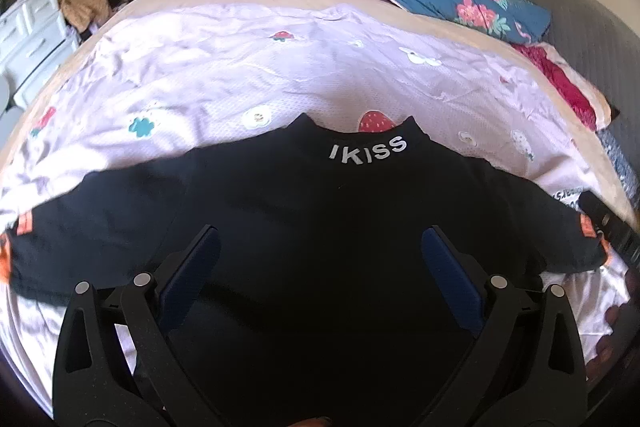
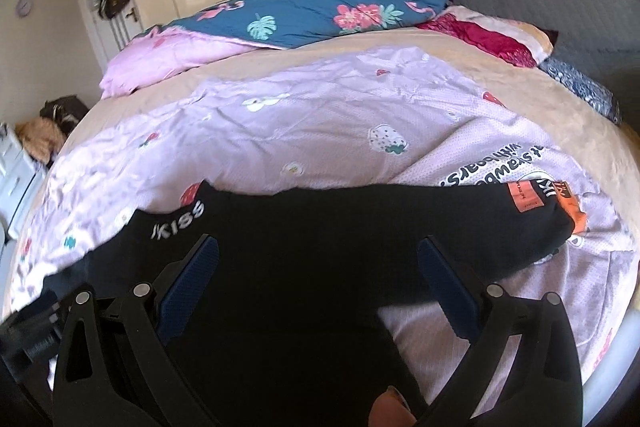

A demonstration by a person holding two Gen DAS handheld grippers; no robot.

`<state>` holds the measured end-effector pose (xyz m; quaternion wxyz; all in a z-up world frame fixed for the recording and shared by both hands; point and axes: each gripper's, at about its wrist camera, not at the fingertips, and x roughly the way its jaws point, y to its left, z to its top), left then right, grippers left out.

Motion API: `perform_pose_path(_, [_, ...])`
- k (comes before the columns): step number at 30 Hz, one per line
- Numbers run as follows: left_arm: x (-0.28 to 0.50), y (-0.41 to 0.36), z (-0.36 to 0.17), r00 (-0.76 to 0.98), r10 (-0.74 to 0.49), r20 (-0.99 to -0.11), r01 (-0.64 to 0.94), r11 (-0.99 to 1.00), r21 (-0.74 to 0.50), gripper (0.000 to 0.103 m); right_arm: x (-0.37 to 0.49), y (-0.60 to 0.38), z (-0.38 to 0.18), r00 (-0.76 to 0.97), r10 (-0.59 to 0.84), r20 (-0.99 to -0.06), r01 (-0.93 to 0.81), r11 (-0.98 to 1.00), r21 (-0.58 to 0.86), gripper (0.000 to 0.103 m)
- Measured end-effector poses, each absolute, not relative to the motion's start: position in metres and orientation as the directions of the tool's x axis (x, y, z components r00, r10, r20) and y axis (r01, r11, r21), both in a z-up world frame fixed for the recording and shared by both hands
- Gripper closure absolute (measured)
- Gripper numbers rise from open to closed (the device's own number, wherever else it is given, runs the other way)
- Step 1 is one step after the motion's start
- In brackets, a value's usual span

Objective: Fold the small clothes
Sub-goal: 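Move the right tool to the orange-cuffed sleeve end and grasp the cuff, then lift the sleeve with the right tool and fold it across the shirt body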

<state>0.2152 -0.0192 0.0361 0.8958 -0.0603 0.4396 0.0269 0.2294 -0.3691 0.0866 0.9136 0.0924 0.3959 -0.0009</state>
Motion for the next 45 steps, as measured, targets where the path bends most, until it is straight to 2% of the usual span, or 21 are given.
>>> perform_pose_path(15, [0.258,-0.062,0.008,0.589,-0.057,-0.806,0.016,0.998,-0.058,0.009,0.266,-0.454,0.055,0.659,-0.06,-0.75,0.315,0.927,0.202,0.004])
perform_pose_path(31, [0.26,-0.108,-0.022,0.574,-0.183,-0.798,0.179,0.979,-0.096,0.009,0.248,-0.573,0.011,0.563,-0.203,-0.801,0.629,0.734,0.256,0.004])
perform_pose_path(39, [0.258,-0.122,-0.034,0.562,-0.208,-0.801,0.212,0.972,-0.103,0.009,0.253,-0.606,-0.015,0.513,-0.198,-0.835,0.693,0.669,0.267,0.004])
perform_pose_path(45, [0.257,-0.128,-0.042,0.534,-0.233,-0.812,0.233,0.965,-0.124,0.009,0.253,-0.631,-0.036,0.544,-0.129,-0.829,0.699,0.617,0.363,0.004])
